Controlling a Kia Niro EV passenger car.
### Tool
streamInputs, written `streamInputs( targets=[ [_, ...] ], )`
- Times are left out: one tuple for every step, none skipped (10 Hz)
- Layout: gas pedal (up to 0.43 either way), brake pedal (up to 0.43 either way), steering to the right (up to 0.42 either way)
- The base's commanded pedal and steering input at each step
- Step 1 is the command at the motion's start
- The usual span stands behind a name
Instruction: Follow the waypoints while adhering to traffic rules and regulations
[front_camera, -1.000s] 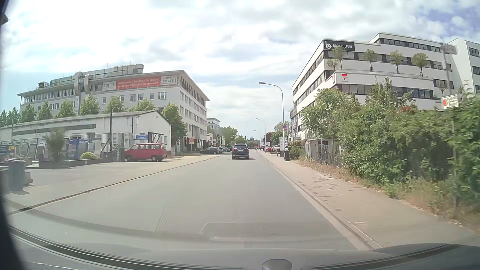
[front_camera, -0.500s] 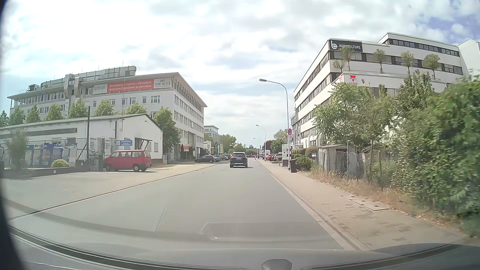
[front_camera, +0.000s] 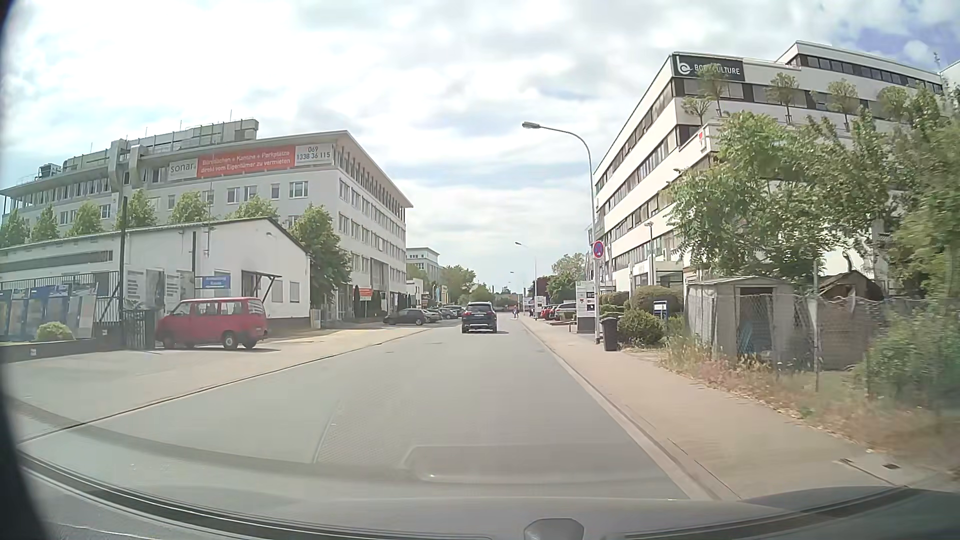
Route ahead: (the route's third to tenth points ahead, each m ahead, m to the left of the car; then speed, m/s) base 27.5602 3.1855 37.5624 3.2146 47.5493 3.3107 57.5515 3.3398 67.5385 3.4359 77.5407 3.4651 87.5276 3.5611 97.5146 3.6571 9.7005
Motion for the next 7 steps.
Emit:
streamInputs(
  targets=[
    [0.0,0.024,-0.01],
    [0.0,0.024,-0.009],
    [0.0,0.024,-0.009],
    [0.0,0.024,-0.006],
    [0.0,0.024,-0.004],
    [0.0,0.024,-0.003],
    [0.0,0.024,-0.002]
  ],
)
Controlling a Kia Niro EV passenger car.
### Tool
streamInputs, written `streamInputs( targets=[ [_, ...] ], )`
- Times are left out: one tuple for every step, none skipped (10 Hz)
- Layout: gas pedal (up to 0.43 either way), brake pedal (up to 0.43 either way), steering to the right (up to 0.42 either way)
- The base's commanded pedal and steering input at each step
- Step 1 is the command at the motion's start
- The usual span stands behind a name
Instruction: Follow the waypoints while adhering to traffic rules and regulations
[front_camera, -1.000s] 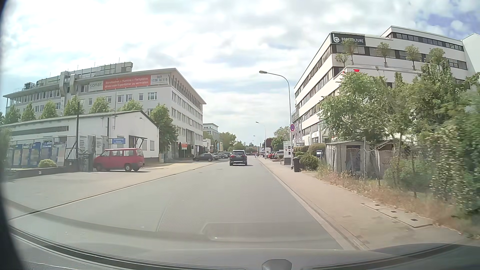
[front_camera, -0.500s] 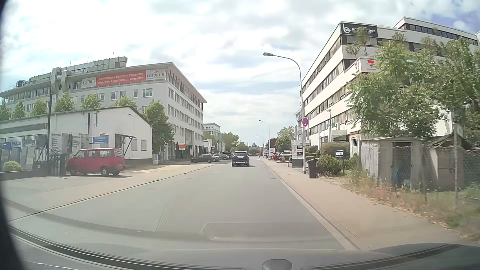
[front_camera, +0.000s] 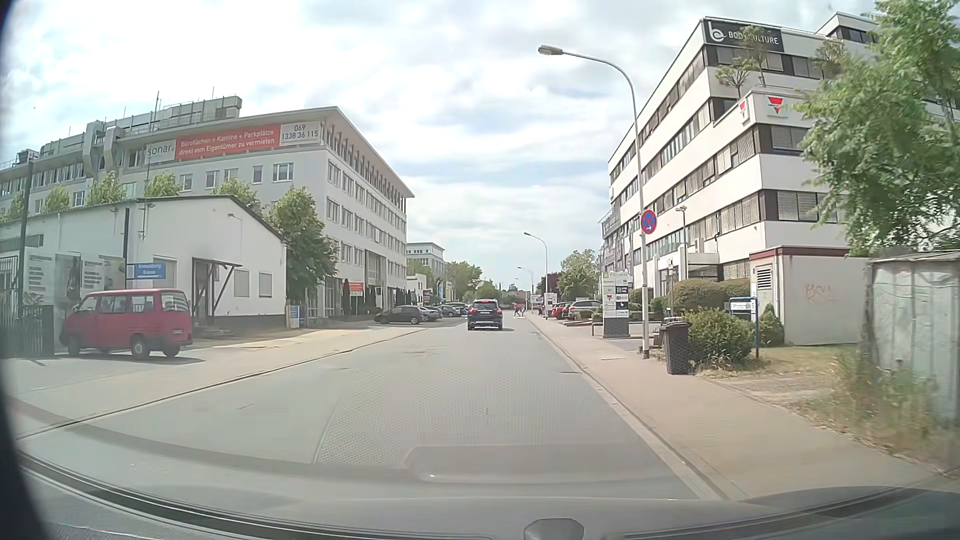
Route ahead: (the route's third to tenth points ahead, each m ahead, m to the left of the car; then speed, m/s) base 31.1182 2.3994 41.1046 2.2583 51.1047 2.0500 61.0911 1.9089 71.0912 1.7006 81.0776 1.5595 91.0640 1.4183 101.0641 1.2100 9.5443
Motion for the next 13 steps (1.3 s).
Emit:
streamInputs(
  targets=[
    [0.0,0.024,-0.002],
    [0.0,0.024,-0.002],
    [0.0,0.024,-0.001],
    [0.0,0.024,0.0],
    [0.0,0.024,0.0],
    [0.0,0.024,0.001],
    [0.0,0.024,0.001],
    [0.0,0.024,0.001],
    [0.0,0.024,0.003],
    [0.0,0.018,0.004],
    [0.0,0.024,0.004],
    [0.0,0.024,0.005],
    [0.0,0.024,0.006]
  ],
)
